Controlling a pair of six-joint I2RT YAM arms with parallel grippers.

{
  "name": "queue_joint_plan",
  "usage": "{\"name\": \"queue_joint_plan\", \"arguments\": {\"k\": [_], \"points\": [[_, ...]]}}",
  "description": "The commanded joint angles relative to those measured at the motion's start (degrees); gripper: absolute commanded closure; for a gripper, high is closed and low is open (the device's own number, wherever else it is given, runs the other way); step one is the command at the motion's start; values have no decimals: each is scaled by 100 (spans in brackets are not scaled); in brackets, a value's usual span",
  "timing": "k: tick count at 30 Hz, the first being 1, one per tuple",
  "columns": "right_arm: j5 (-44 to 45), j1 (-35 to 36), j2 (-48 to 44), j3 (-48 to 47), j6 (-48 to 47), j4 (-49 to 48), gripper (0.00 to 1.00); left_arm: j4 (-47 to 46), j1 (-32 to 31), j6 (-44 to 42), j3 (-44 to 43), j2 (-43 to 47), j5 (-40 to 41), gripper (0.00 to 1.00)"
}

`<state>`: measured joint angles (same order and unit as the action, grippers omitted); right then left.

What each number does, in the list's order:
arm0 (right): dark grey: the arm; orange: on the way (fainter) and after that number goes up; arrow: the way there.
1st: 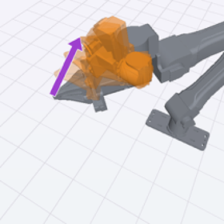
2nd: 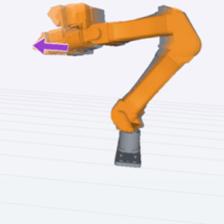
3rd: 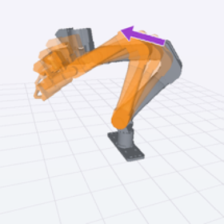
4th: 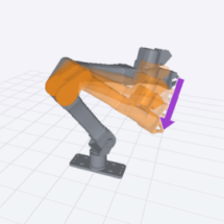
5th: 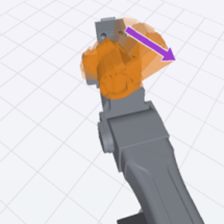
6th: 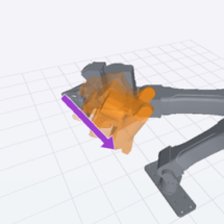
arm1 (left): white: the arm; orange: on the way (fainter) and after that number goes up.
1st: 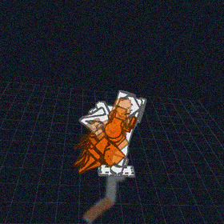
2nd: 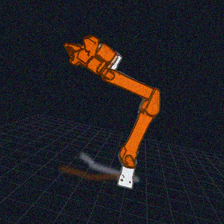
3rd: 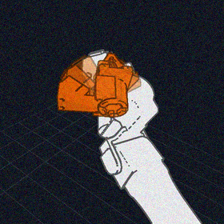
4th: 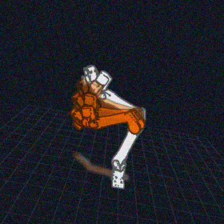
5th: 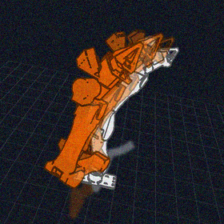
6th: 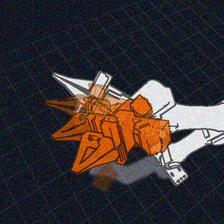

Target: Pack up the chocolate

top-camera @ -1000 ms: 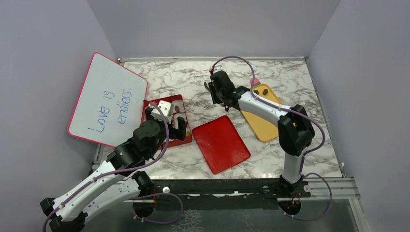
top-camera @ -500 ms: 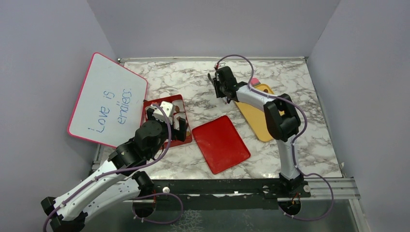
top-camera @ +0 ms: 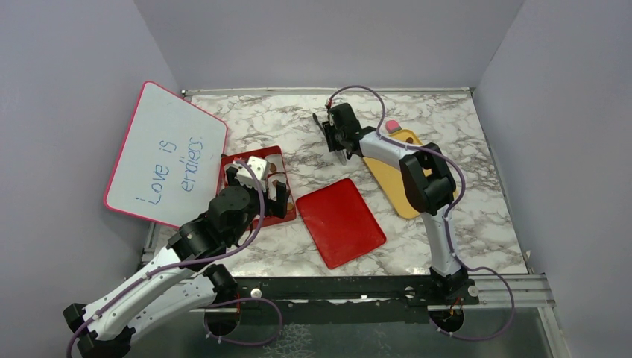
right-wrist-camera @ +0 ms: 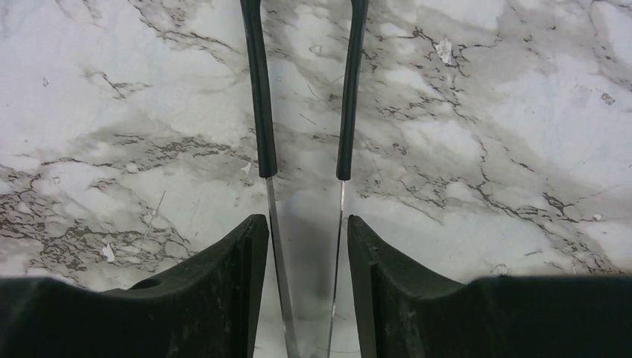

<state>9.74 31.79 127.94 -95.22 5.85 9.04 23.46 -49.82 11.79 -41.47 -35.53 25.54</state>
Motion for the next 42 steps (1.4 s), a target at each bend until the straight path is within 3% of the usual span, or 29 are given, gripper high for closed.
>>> {"name": "queue_joint_plan", "arguments": {"k": [1, 6, 14, 20, 25, 32, 42], "points": [[2, 7, 4, -175, -174, -100, 50, 29, 34, 72, 22, -27, 115, 1], [-130, -6, -209, -247, -146, 295, 39, 38, 30, 121, -52, -180, 102, 1], [-540, -6, -1081, 171, 438, 1103, 35, 35, 29, 138, -74, -147, 92, 1], [-1135, 25, -1898, 876, 948, 1534, 42, 27, 27, 19, -62, 31, 359, 1], [-1299, 273, -2632, 1697, 1318, 1590, 55, -14, 34, -21, -1, 316, 644, 1], [-1069, 1263, -3375, 2716, 1672, 1588, 60, -10, 34, -110, 141, 598, 965, 1], [-421, 2604, -3848, 3388, 2405, 1461, 64, -26, 29, -142, 161, 873, 1226, 1]]}}
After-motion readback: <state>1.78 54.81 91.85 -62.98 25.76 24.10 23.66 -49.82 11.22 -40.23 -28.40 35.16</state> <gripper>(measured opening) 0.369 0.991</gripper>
